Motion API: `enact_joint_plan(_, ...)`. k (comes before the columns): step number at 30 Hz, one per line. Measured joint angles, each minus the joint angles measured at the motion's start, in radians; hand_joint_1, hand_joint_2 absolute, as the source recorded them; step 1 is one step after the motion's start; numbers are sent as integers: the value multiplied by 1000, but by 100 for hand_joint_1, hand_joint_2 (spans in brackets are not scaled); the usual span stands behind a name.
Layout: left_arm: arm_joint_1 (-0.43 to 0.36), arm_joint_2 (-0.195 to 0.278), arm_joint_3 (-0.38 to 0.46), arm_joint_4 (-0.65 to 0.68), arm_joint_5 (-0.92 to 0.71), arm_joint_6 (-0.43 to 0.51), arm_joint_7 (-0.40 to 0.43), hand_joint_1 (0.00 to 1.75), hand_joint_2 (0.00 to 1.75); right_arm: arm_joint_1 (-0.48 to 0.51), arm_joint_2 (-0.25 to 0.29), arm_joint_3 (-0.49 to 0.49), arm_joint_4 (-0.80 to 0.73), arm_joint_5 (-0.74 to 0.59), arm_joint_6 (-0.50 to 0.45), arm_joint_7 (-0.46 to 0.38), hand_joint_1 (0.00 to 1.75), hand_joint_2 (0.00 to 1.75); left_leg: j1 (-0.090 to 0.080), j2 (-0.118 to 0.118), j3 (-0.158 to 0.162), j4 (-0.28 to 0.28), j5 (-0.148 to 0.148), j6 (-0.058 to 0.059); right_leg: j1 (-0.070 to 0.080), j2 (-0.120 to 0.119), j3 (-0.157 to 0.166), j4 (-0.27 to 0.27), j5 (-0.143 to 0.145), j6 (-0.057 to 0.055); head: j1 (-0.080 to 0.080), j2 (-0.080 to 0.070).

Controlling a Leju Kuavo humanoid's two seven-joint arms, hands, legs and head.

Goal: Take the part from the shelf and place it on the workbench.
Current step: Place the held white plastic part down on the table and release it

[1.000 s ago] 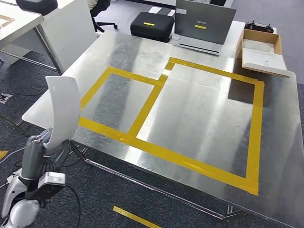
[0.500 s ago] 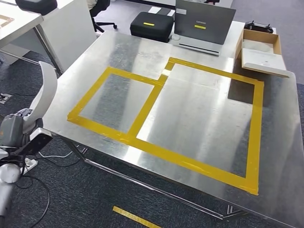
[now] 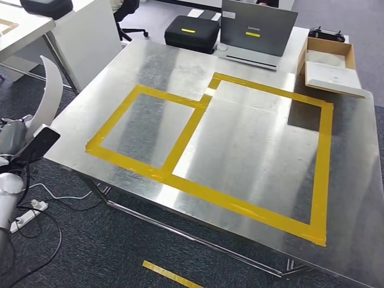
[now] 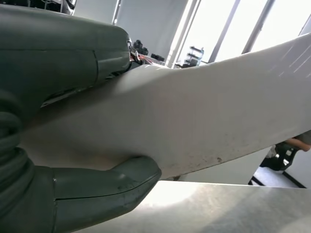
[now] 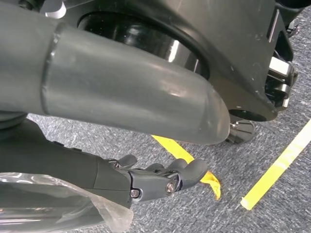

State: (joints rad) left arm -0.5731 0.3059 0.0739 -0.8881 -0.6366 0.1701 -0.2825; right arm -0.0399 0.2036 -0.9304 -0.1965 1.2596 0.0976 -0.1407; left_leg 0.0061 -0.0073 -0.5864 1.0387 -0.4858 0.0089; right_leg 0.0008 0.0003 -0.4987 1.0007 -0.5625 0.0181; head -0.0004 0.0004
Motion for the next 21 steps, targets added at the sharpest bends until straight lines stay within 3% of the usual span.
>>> enact_joint_plan(9,-175,-48,-87,141,-66,-27,19,175,175,-6,-1,2,0,5,5,21,0,0,0,2,-1,0,0,0,0,3,6,0,2,0,0,0)
enact_joint_plan(21,-308,-190,-243,183,-110,-67,26,175,175,-8,-3,7,0,11,3,52,0,0,-1,2,0,1,1,0,0,4,7,0,3,1,0,0)
